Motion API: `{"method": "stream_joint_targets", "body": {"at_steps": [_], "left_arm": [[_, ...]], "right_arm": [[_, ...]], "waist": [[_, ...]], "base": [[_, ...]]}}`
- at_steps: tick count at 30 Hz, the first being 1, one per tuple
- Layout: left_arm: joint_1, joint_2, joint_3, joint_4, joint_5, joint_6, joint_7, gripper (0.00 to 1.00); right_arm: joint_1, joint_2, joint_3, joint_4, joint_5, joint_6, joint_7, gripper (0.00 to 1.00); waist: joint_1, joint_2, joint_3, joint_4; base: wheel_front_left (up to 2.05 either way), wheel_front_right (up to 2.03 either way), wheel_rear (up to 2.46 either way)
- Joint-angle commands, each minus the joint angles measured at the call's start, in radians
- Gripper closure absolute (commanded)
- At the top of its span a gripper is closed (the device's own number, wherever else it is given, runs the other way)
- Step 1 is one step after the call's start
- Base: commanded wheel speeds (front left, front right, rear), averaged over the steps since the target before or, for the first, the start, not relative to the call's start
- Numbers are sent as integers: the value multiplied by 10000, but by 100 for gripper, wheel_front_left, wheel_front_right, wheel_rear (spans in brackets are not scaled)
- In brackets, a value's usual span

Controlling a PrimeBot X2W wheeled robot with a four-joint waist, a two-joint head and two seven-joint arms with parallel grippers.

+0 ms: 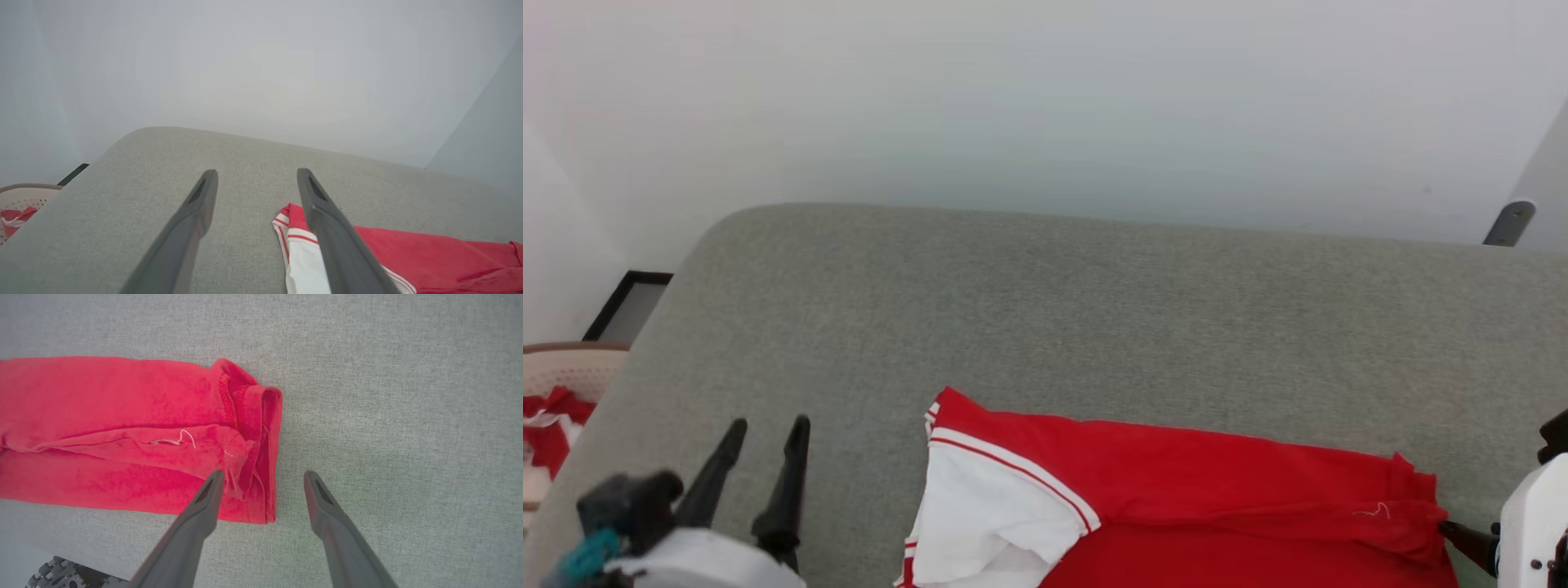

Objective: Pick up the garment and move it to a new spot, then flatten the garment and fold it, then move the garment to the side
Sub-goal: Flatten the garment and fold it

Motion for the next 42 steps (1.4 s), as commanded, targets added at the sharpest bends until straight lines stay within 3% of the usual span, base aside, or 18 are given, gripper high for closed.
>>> {"method": "stream_joint_targets", "body": {"at_steps": [1, 10, 21, 22, 23, 24, 34, 42], "left_arm": [[343, -239, 364, -82, 373, -158, -1, 0], [1679, -1861, 2450, -22, 1942, -1050, 2, 0], [1874, -3431, 3791, 299, 2901, -2091, 1, 0], [1897, -3517, 3884, 362, 3005, -2176, 1, 0], [1926, -3617, 3959, 412, 3068, -2272, 1, 0], [1925, -3728, 4056, 432, 3137, -2350, 1, 0], [2018, -4532, 4936, 639, 3697, -3013, 1, 0], [2171, -4863, 5297, 739, 4053, -3319, 1, 0]], "right_arm": [[-144, 87, -40, 105, -118, 3, 85, 0], [-643, 91, 77, 1246, -444, 3, 340, 0], [-1204, 137, 771, 2974, -98, 3, 51, 0], [-1221, 166, 982, 3076, -11, 5, 67, 4], [-1269, 206, 1119, 3173, 119, 6, 16, 57], [-1319, 218, 1281, 3242, 272, 8, 0, 100], [-1586, -489, 2370, 3296, 1480, 3, -532, 100], [-1786, -1652, 2755, 3370, 1963, -6, -1023, 100]], "waist": [[0, 0, 51, 144], [0, 0, 315, 716], [0, 0, 668, 1257], [0, 0, 695, 1292], [0, 0, 717, 1316], [0, 0, 751, 1340], [0, 0, 825, 1321], [0, 0, 608, 952]], "base": [[0, 0, 0], [0, 0, 0], [0, 0, 0], [0, 0, 0], [0, 0, 0], [0, 0, 0], [0, 0, 0], [0, 0, 0]]}}
